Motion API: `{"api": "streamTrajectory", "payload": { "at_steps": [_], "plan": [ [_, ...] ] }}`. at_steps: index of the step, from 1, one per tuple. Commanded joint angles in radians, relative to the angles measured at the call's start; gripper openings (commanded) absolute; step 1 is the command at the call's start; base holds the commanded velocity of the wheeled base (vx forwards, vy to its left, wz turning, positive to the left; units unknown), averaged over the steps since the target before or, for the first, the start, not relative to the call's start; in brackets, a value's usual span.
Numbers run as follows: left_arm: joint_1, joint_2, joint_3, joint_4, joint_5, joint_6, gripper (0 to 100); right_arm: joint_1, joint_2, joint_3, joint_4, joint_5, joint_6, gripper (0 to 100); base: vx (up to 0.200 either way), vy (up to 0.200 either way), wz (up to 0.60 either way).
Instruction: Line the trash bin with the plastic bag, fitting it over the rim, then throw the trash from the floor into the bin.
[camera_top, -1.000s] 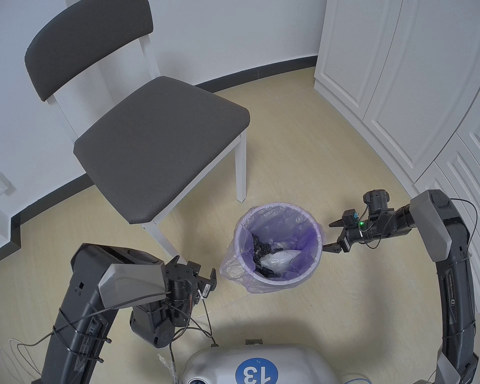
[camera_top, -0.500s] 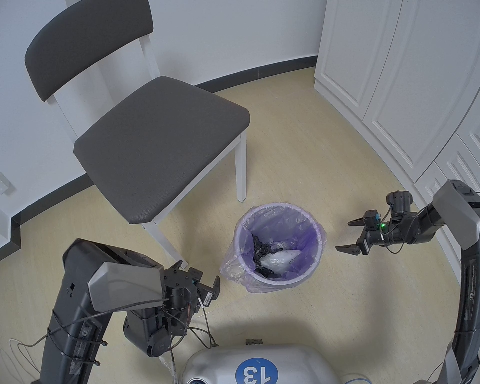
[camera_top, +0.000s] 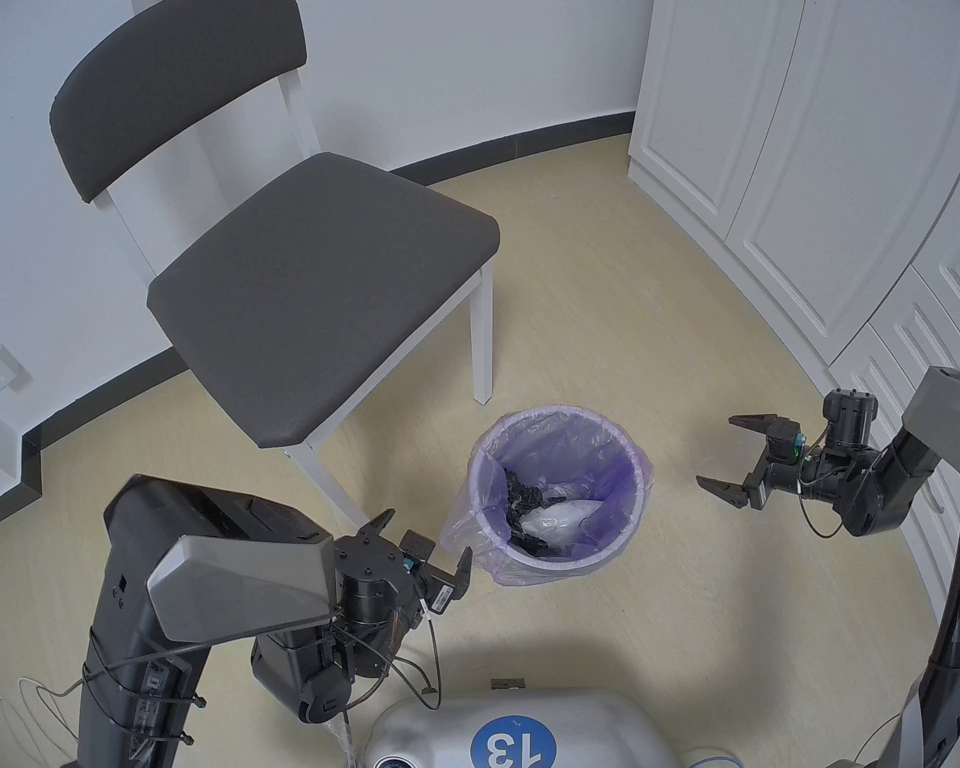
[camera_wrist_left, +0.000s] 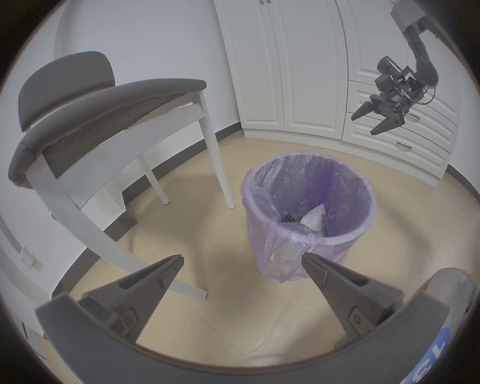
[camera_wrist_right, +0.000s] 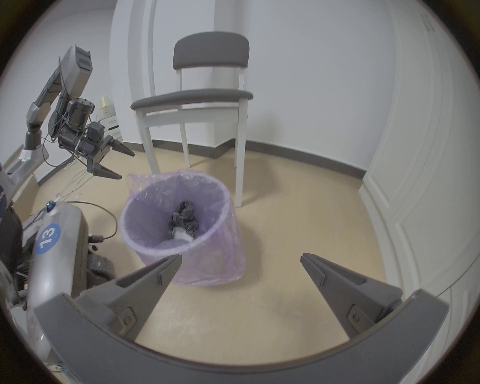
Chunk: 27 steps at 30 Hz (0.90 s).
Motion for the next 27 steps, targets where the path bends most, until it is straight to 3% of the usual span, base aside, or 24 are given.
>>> {"api": "streamTrajectory", "payload": {
  "at_steps": [1, 5, 12, 15, 22, 27],
  "plan": [
    [0.019, -0.019, -0.032, 0.028, -0.043, 0.057, 100, 0.022, -0.048, 0.226, -0.266, -0.022, 0.156, 100, 0.0, 0.0, 0.0],
    [0.057, -0.094, -0.007, 0.139, -0.198, 0.1, 100, 0.037, -0.048, 0.327, -0.465, -0.023, 0.266, 100, 0.0, 0.0, 0.0],
    [0.161, -0.114, -0.125, 0.344, -0.461, 0.224, 100, 0.031, -0.057, 0.321, -0.464, -0.01, 0.297, 100, 0.0, 0.0, 0.0],
    [0.184, -0.089, -0.173, 0.412, -0.501, 0.224, 100, 0.02, -0.06, 0.332, -0.465, 0.046, 0.294, 100, 0.0, 0.0, 0.0],
    [0.212, 0.02, -0.266, 0.441, -0.613, 0.226, 100, -0.041, -0.054, 0.336, -0.467, 0.29, 0.291, 100, 0.0, 0.0, 0.0],
    [0.209, 0.073, -0.314, 0.461, -0.624, 0.227, 100, -0.055, -0.032, 0.329, -0.467, 0.345, 0.299, 100, 0.0, 0.0, 0.0]
  ]
}}
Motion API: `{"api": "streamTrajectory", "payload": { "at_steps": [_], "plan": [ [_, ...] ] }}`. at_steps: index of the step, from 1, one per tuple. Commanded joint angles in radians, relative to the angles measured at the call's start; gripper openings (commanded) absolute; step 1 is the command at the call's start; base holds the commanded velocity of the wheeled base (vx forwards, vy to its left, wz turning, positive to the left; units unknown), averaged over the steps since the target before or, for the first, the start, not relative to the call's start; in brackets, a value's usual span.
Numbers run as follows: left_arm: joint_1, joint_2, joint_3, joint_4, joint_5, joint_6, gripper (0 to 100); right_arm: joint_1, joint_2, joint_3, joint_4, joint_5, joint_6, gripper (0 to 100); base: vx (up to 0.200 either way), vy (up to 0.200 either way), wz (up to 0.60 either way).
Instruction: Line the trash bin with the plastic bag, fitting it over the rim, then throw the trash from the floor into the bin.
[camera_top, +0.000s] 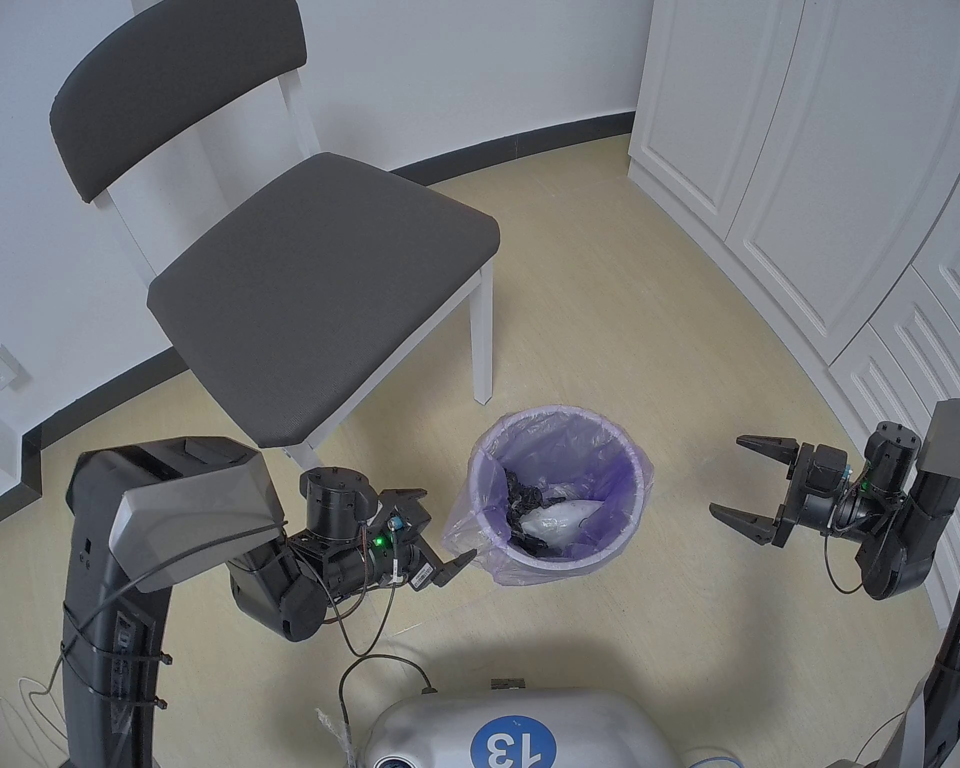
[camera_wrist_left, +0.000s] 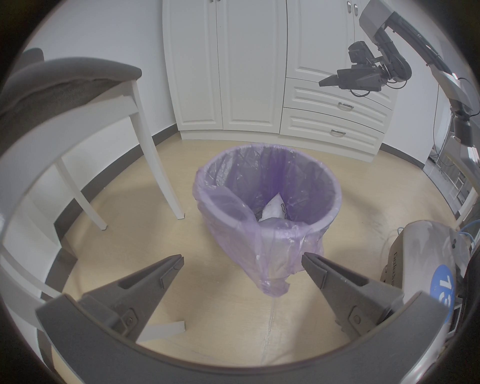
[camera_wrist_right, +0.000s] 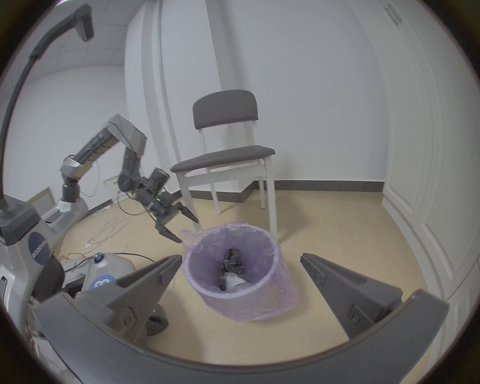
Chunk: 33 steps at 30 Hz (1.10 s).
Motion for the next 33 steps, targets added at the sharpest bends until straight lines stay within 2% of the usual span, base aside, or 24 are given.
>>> {"api": "streamTrajectory", "payload": {
  "at_steps": [1, 3, 18, 19, 27, 33],
  "plan": [
    [0.005, 0.078, -0.049, 0.042, -0.032, 0.002, 100, -0.028, 0.024, -0.008, -0.013, 0.018, 0.002, 100, 0.0, 0.0, 0.0],
    [0.002, 0.076, -0.062, 0.071, -0.072, 0.002, 100, -0.031, 0.024, -0.016, -0.013, 0.018, 0.003, 100, 0.0, 0.0, 0.0],
    [-0.003, 0.102, -0.141, 0.091, -0.111, 0.001, 100, -0.047, 0.039, -0.03, -0.013, 0.02, 0.003, 100, 0.0, 0.0, 0.0],
    [-0.001, 0.101, -0.141, 0.091, -0.111, 0.001, 0, -0.047, 0.039, -0.03, -0.013, 0.018, 0.003, 100, 0.0, 0.0, 0.0],
    [0.009, 0.107, -0.169, 0.1, -0.11, -0.003, 0, -0.047, 0.065, -0.042, -0.013, 0.021, 0.0, 100, 0.0, 0.0, 0.0],
    [0.017, 0.191, -0.302, 0.146, -0.11, -0.009, 0, -0.047, 0.128, -0.077, -0.013, 0.018, 0.002, 100, 0.0, 0.0, 0.0]
  ]
}}
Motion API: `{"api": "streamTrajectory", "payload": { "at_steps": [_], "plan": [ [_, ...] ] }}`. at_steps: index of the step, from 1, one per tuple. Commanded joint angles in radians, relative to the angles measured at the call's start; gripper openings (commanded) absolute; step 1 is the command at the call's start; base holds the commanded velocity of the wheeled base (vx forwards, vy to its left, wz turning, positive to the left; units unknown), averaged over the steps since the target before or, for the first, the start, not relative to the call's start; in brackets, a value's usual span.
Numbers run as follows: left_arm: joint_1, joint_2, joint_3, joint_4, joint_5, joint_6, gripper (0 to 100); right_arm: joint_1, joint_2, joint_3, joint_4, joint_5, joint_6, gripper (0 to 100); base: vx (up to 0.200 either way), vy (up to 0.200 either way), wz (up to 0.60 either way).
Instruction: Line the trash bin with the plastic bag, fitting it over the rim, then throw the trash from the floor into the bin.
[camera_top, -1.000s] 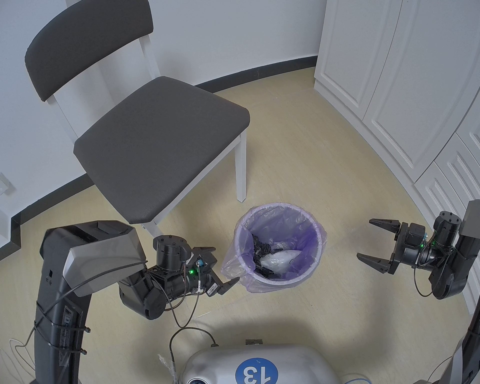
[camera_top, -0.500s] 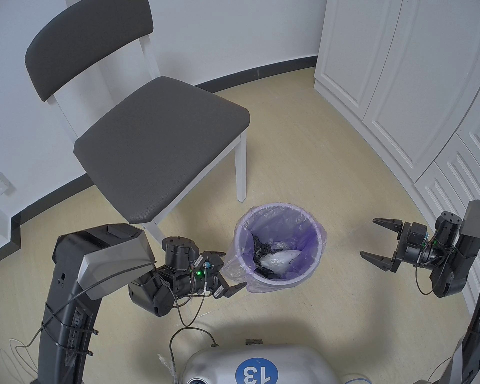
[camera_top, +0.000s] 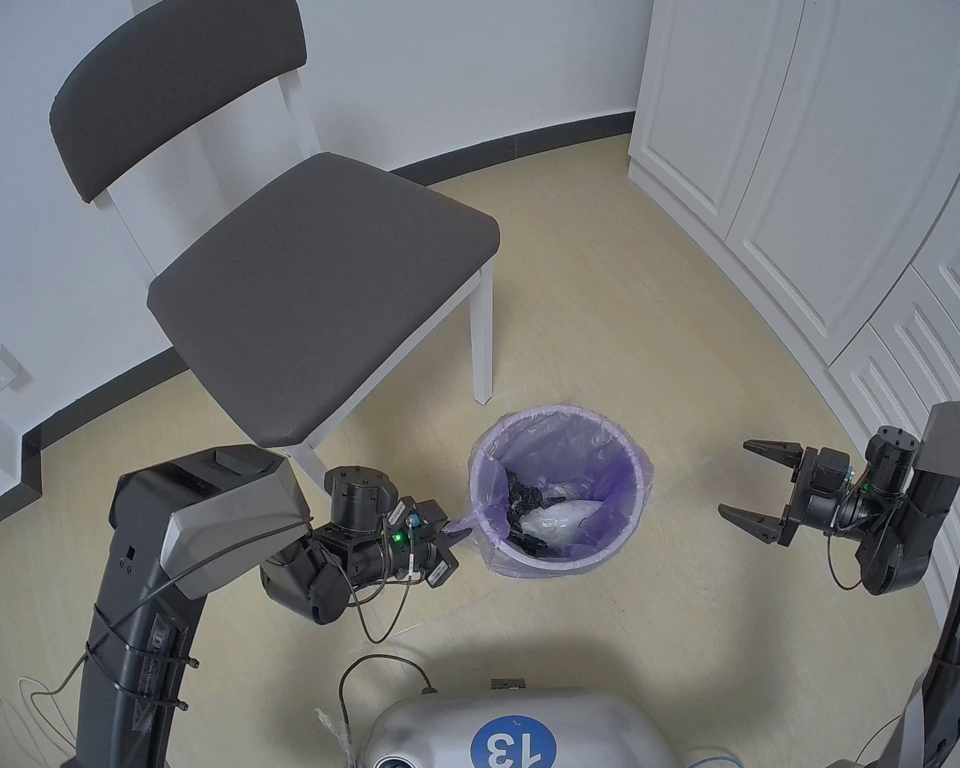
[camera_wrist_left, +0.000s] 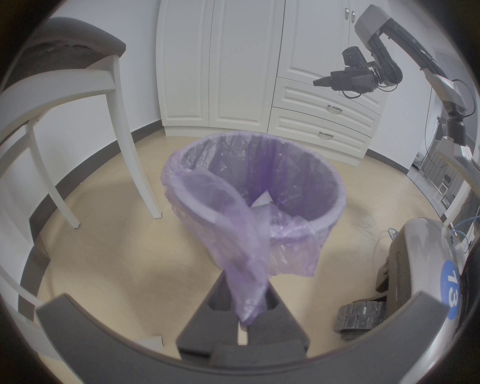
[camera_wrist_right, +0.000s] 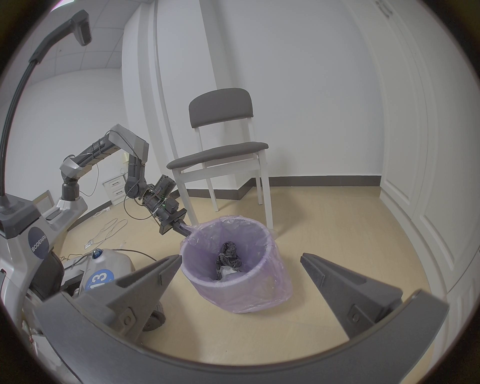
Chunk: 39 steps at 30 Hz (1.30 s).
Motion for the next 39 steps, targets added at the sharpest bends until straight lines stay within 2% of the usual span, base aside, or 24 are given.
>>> {"api": "streamTrajectory", "payload": {
  "at_steps": [1, 8, 15, 31, 35, 37, 39],
  "plan": [
    [0.006, 0.083, -0.099, 0.037, 0.0, -0.002, 0, 0.0, 0.065, -0.032, -0.013, -0.001, 0.0, 100, 0.0, 0.0, 0.0],
    [0.018, 0.109, -0.212, 0.171, -0.001, -0.01, 0, 0.0, 0.103, -0.051, -0.013, -0.001, 0.0, 100, 0.0, 0.0, 0.0],
    [0.055, 0.193, -0.439, 0.283, -0.001, -0.01, 0, 0.0, 0.12, -0.051, -0.013, -0.001, -0.001, 100, 0.0, 0.0, 0.0],
    [0.055, 0.251, -0.515, 0.296, -0.032, -0.047, 0, 0.002, 0.16, -0.067, -0.013, -0.001, -0.001, 100, 0.0, 0.0, 0.0],
    [0.05, 0.297, -0.625, 0.338, -0.035, -0.07, 0, 0.002, 0.17, -0.075, -0.013, -0.001, -0.001, 100, 0.0, 0.0, 0.0],
    [0.049, 0.363, -0.752, 0.369, -0.035, -0.073, 0, 0.002, 0.177, -0.078, -0.013, -0.001, -0.001, 100, 0.0, 0.0, 0.0],
    [0.047, 0.385, -0.801, 0.393, -0.035, -0.084, 0, 0.002, 0.18, -0.08, -0.013, -0.001, -0.001, 100, 0.0, 0.0, 0.0]
  ]
}}
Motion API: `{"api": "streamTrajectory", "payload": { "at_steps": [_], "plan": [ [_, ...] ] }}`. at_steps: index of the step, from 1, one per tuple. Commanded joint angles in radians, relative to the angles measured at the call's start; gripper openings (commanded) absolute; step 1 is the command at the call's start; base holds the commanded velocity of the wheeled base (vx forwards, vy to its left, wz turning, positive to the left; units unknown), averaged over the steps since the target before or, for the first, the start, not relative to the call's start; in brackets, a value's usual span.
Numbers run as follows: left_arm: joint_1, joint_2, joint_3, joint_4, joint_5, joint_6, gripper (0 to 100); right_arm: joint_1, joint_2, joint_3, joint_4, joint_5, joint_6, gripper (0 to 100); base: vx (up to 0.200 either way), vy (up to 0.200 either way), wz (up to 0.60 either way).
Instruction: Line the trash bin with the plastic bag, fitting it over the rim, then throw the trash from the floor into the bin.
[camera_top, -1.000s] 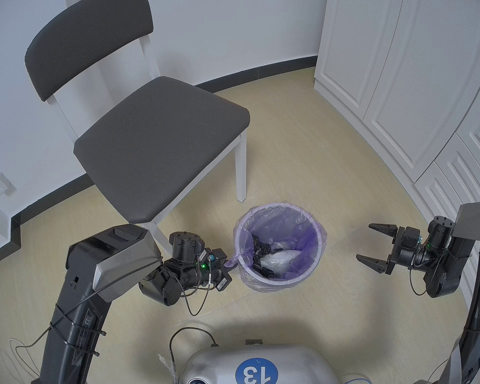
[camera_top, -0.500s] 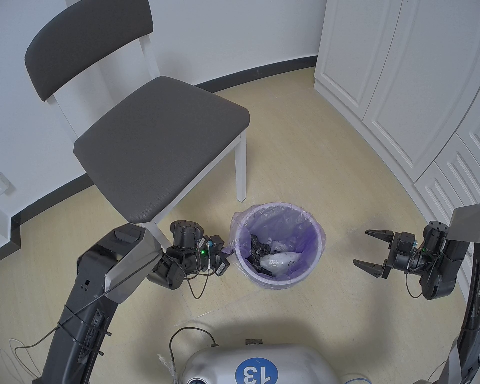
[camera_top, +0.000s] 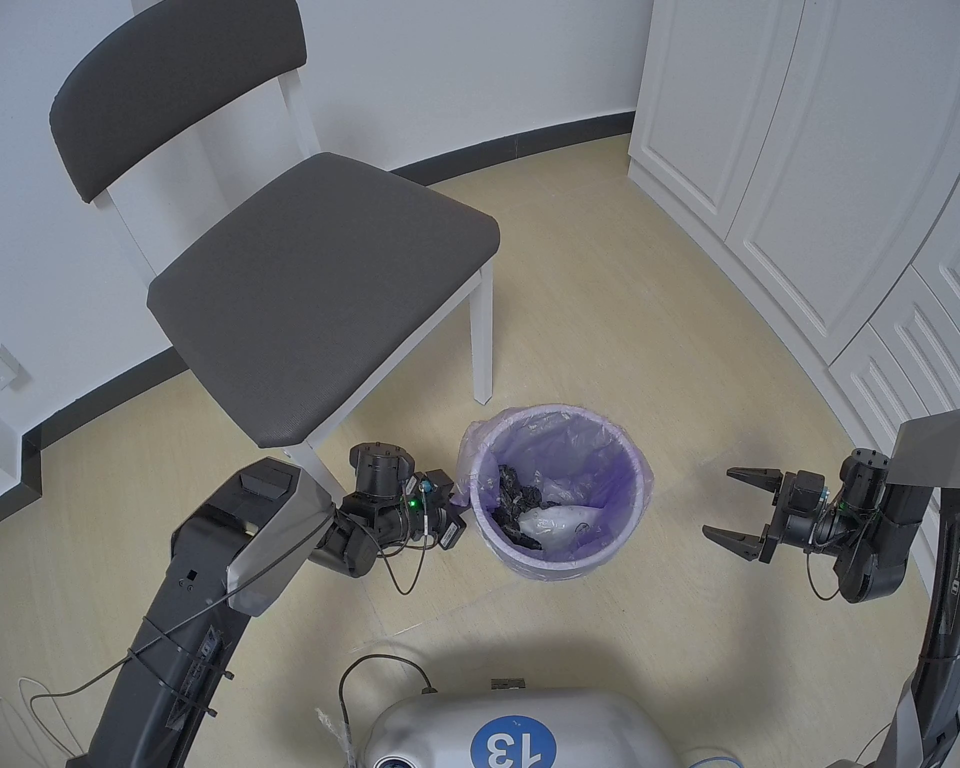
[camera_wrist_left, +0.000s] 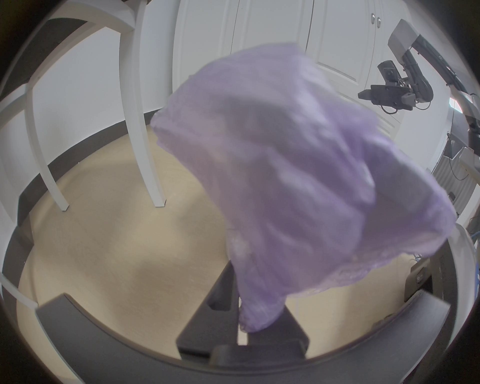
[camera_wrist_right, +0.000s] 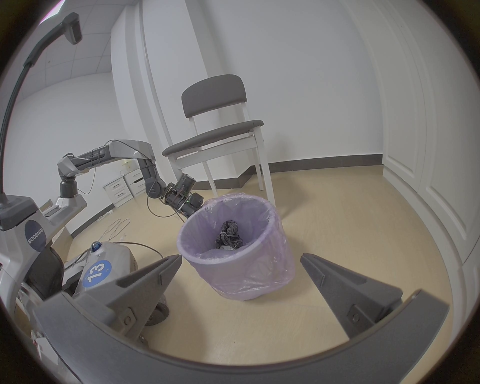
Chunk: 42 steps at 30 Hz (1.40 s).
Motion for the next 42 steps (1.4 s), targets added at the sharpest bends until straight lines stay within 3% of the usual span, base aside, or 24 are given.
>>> {"api": "streamTrajectory", "payload": {
  "at_steps": [1, 12, 19, 25, 26, 38, 42],
  "plan": [
    [-0.006, 0.105, -0.165, 0.051, -0.002, -0.017, 0, 0.0, 0.02, -0.007, -0.013, 0.001, 0.0, 100, 0.0, 0.0, 0.0],
    [0.001, 0.115, -0.212, 0.152, 0.008, -0.022, 0, 0.0, 0.057, -0.03, -0.013, 0.001, 0.0, 100, 0.0, 0.0, 0.0],
    [0.004, 0.122, -0.212, 0.137, 0.008, -0.036, 0, 0.0, 0.058, -0.03, -0.013, 0.001, 0.0, 100, 0.0, 0.0, 0.0],
    [0.007, 0.135, -0.21, 0.043, 0.008, -0.04, 0, -0.001, 0.058, -0.032, -0.013, 0.001, 0.0, 100, 0.0, 0.0, 0.0],
    [0.008, 0.135, -0.208, 0.039, 0.008, -0.039, 100, -0.001, 0.06, -0.032, -0.013, 0.001, 0.0, 100, 0.0, 0.0, 0.0],
    [0.03, 0.088, -0.131, 0.029, 0.011, 0.012, 100, -0.001, 0.061, -0.035, -0.013, 0.001, 0.0, 100, 0.0, 0.0, 0.0],
    [0.048, 0.057, -0.076, 0.036, 0.075, 0.096, 100, -0.001, 0.06, -0.035, -0.013, 0.001, 0.0, 100, 0.0, 0.0, 0.0]
  ]
}}
